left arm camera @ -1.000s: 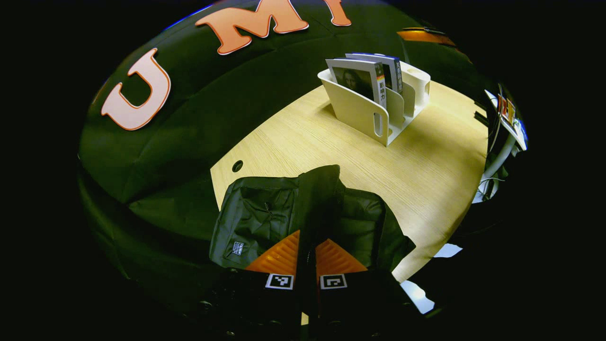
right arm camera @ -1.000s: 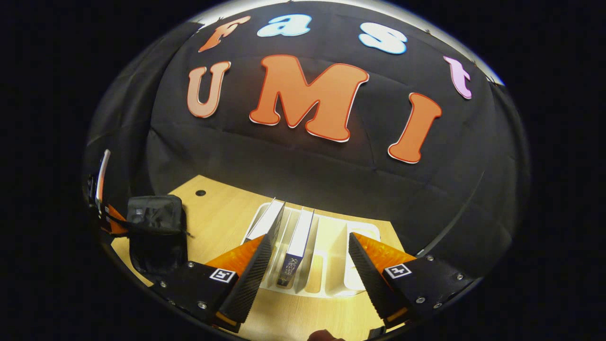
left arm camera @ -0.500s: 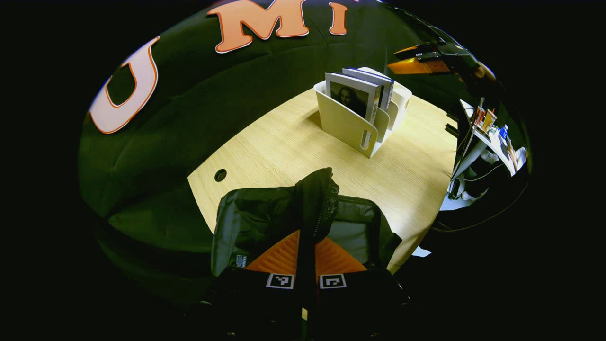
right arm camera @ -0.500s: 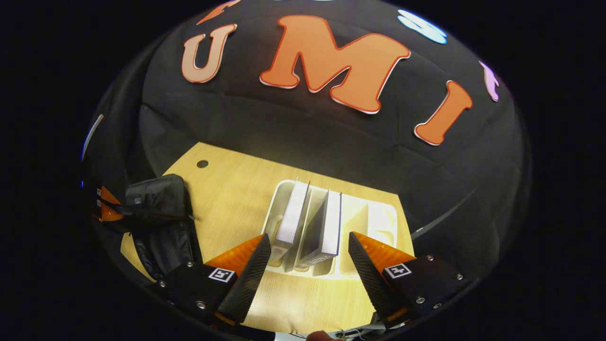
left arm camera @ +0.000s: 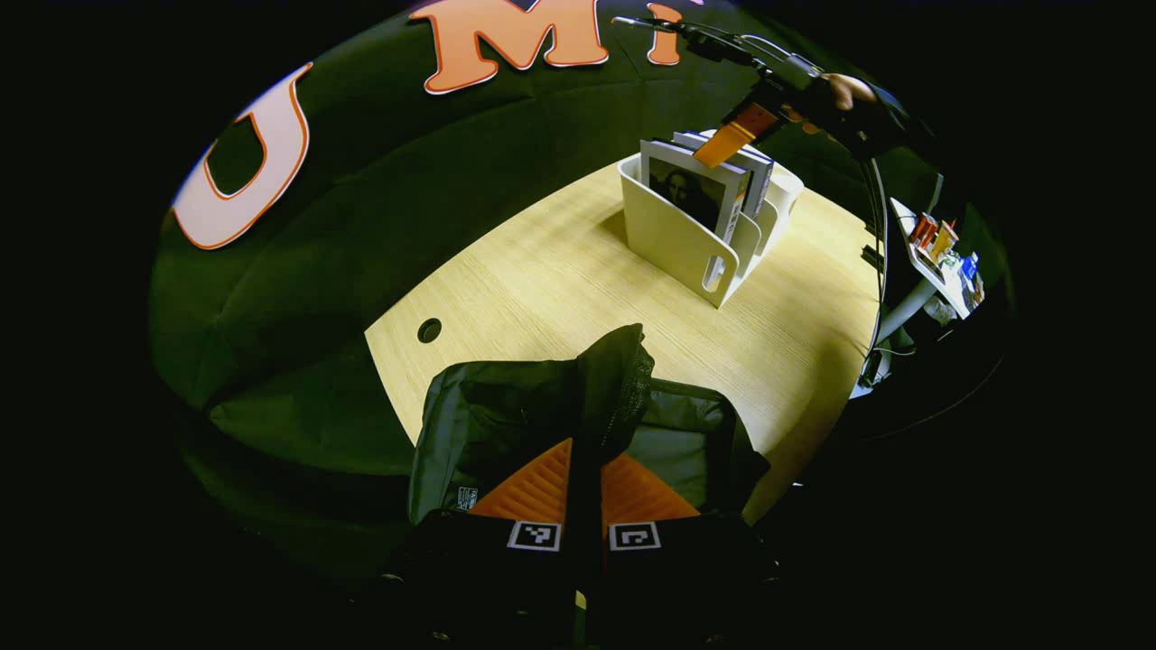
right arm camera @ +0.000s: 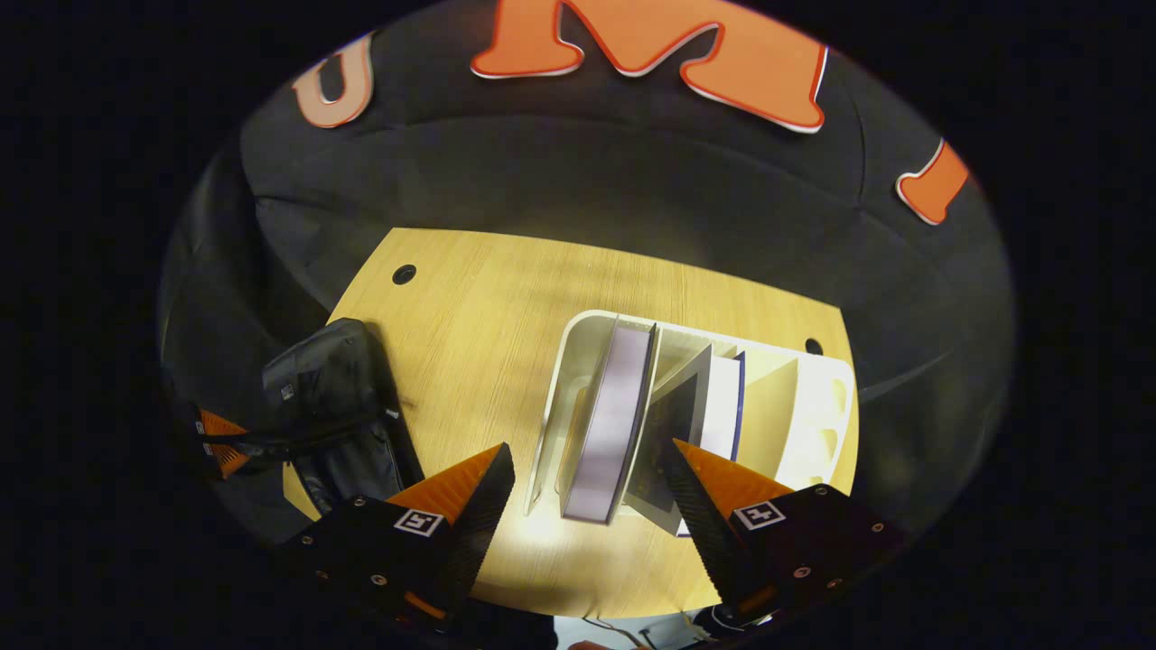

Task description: Open the schoolbag, grab two books from the bookshelf and put them into the schoolbag.

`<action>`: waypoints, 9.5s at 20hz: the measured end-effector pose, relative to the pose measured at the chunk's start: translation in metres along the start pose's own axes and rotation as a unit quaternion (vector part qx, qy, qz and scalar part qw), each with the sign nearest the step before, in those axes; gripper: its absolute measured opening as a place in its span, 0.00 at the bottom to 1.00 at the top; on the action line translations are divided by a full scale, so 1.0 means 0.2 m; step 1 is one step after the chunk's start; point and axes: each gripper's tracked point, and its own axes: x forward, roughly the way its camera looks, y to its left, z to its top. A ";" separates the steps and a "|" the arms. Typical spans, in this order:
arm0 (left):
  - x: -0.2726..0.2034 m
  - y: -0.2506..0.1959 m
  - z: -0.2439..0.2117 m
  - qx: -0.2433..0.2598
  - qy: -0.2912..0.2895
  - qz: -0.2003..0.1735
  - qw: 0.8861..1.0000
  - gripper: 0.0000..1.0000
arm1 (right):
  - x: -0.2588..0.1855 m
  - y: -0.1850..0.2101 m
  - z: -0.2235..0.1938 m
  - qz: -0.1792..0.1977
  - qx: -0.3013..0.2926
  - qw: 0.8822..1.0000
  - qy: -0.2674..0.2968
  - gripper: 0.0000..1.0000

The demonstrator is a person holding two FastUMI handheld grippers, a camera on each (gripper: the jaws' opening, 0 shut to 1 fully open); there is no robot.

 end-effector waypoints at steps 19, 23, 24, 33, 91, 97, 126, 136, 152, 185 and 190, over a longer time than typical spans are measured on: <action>0.09 -0.04 -0.02 -0.037 0.031 -0.010 0.999 0.05 | 0.16 -0.01 -0.03 0.005 0.087 0.991 0.102 0.31; 0.12 -0.06 -0.04 -0.028 0.021 -0.025 0.999 0.06 | -0.05 -0.01 -0.09 0.019 0.089 0.994 0.055 0.30; 0.13 -0.08 -0.05 -0.023 0.019 -0.031 0.999 0.05 | -0.10 -0.03 -0.12 0.016 0.093 0.994 0.047 0.30; 0.16 -0.08 -0.07 -0.009 0.000 -0.041 0.999 0.05 | -0.61 -0.12 -0.39 0.016 0.140 0.990 -0.026 0.29; 0.10 -0.44 -0.06 -0.102 -0.108 -0.033 0.988 0.06 | 0.26 1.69 -1.01 0.399 0.478 0.781 -0.045 0.35; 0.14 -0.40 -0.07 -0.100 -0.097 -0.025 0.990 0.05 | 0.24 1.48 -1.13 0.343 0.381 0.859 -0.004 0.48; 0.18 -0.38 -0.05 -0.110 -0.080 0.004 0.991 0.05 | 0.16 1.29 -1.24 0.319 0.200 0.918 0.121 0.98; 0.24 -0.43 -0.06 -0.109 -0.071 0.011 0.991 0.05 | -0.03 0.47 -1.09 0.175 0.145 0.972 0.062 0.98; 0.28 -0.44 -0.09 -0.190 -0.057 0.027 0.980 0.05 | -0.14 -0.31 -0.31 0.046 0.044 0.998 0.024 0.99; 0.23 -0.45 -0.14 -0.163 -0.071 0.004 0.984 0.05 | -0.24 -0.30 -0.41 -0.027 0.145 0.987 0.068 0.30; 0.22 -0.45 -0.16 -0.143 -0.076 -0.013 0.987 0.05 | -0.42 -0.26 -0.66 -0.033 0.165 0.984 0.064 0.30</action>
